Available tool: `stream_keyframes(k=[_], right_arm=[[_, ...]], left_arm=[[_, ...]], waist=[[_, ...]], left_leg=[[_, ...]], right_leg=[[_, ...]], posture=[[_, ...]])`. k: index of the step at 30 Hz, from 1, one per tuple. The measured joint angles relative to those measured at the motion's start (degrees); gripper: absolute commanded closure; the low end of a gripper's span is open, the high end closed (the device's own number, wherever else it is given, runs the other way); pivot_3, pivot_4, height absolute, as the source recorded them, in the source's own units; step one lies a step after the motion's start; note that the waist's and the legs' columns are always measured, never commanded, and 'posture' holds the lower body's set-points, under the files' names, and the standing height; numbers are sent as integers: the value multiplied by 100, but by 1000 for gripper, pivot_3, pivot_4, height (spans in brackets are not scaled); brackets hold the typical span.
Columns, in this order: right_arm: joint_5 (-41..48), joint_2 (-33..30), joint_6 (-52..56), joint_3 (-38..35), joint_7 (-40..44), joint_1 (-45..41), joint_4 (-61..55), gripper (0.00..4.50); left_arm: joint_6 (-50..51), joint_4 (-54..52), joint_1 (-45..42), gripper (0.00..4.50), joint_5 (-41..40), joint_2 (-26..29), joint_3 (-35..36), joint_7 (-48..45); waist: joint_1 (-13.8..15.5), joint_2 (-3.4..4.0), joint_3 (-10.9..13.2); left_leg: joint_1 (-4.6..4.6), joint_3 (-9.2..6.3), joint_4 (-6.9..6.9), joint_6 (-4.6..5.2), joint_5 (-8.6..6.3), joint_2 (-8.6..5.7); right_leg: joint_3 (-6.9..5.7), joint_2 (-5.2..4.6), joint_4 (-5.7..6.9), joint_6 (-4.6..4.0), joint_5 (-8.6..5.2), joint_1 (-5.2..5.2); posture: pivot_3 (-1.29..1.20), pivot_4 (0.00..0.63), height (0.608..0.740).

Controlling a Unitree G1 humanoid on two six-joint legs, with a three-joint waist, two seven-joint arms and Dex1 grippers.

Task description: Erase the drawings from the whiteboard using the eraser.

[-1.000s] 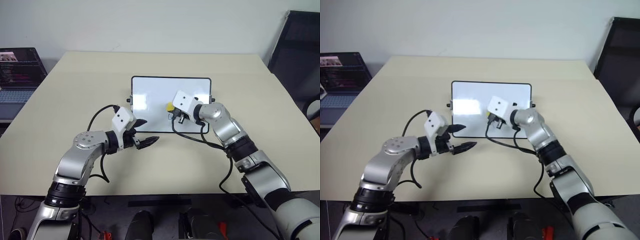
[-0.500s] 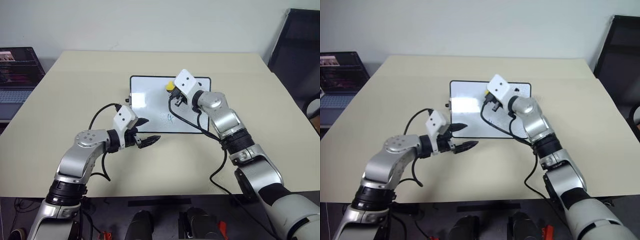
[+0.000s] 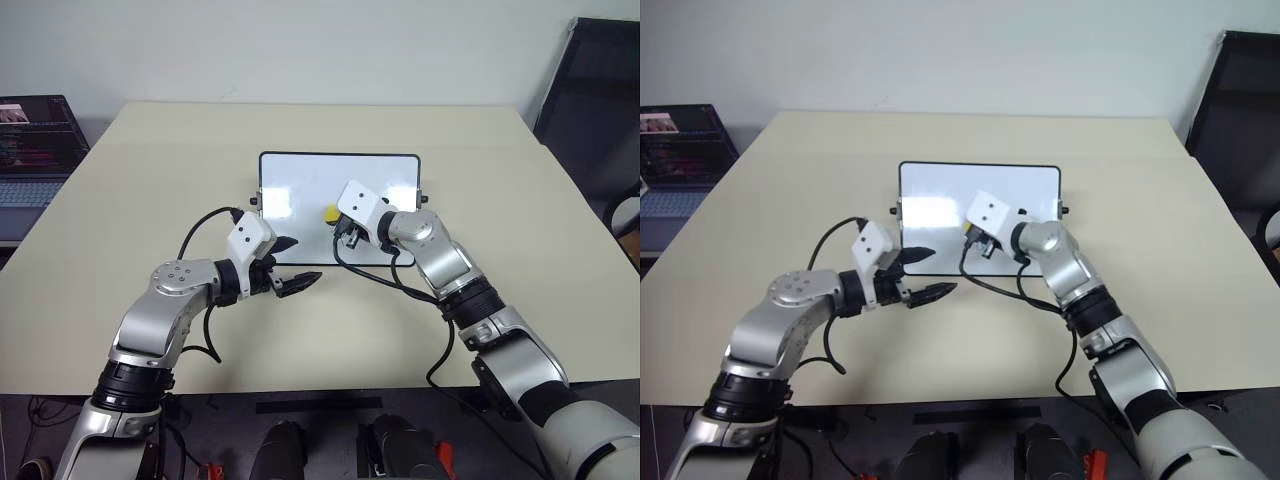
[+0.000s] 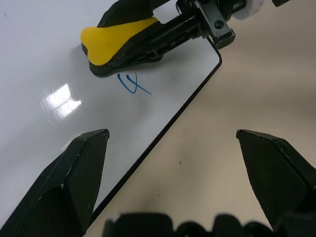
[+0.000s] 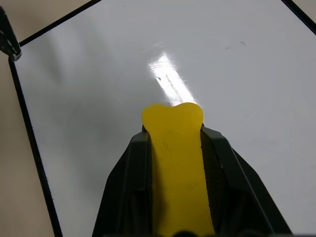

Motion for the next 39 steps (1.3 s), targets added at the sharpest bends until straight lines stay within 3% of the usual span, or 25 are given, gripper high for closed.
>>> stream_keyframes(k=[7, 14, 19, 27, 33, 39], right_arm=[[965, 15, 1049, -1030, 9, 210, -1585, 3503], [2268, -175, 2912, -1772, 152, 1439, -3811, 3503], [2863, -603, 3610, -2134, 124, 2701, -5105, 3503], [3129, -1221, 3312, -2169, 203, 4034, -5598, 3503], [3123, -1442, 2745, -1713, 324, 4156, -5580, 3503], [3014, -1344, 2371, -1400, 204, 3646, -5337, 3503]], left_arm=[[-10, 43, 4, 0, -8, 0, 15, 18], [-92, 153, 204, 0, -82, -19, 390, 138], [-161, 148, 501, 0, -282, -23, 696, 117], [-277, 144, 676, 0, -375, 145, 857, -98], [-277, 30, 676, 0, -383, 227, 863, -143], [-241, -102, 739, 0, -432, 231, 932, -50]], waist=[[12, 1, 1], [18, 1, 1], [23, 0, 1], [5, 0, 1], [5, 0, 1], [-3, -1, 1]], left_leg=[[-7, -9, -6, 0, -1, 1], [-8, -10, -5, 0, -1, 1], [-11, -6, -7, 0, -1, 2], [-4, 5, -2, 1, 0, 7], [-7, 5, -4, 1, 0, 7], [-6, 5, -4, 1, 0, 7]], right_leg=[[-5, -3, -6, 0, 0, -2], [-2, -5, -8, 5, -4, -3], [-3, -5, -17, 18, -13, -1], [2, 0, -27, 28, -18, 4], [2, 3, -34, 29, -19, 3], [5, 3, -36, 30, -18, 4]], posture=[[0, 150, 740], [0, 150, 740], [0, 150, 740], [0, 150, 740], [0, 150, 740], [0, 150, 740]])
